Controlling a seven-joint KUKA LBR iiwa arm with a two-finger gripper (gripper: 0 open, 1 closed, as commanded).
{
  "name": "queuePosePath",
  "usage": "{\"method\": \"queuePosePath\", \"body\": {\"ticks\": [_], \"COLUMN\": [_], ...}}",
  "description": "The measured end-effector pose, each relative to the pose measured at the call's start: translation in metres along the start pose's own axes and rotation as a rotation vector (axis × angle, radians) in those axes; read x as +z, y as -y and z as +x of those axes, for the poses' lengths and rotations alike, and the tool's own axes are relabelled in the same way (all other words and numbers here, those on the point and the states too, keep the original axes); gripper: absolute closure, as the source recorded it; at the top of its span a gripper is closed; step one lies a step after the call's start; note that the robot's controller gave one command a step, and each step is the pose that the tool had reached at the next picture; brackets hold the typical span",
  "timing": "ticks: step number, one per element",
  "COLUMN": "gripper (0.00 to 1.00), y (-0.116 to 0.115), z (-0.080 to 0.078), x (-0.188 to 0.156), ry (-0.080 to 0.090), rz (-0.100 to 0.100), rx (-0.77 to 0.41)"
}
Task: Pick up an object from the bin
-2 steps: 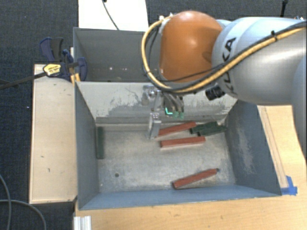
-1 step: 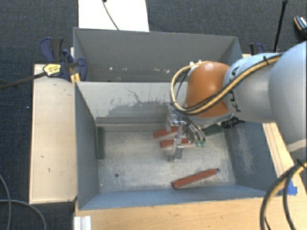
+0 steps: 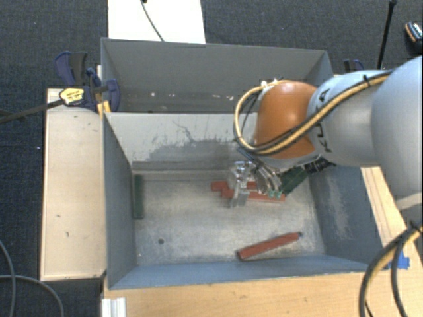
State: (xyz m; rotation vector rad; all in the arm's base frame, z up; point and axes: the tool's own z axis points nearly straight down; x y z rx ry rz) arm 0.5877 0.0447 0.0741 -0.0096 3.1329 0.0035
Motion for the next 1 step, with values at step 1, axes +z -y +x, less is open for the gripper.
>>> {"method": "queuePosePath", "body": {"ticks": [1], "gripper": [1.0], "y": [0.0193], "z": [0.0447], "x": [-0.1516], "ry": [0.001], "rz": [0.002], "rx": [0.027]}}
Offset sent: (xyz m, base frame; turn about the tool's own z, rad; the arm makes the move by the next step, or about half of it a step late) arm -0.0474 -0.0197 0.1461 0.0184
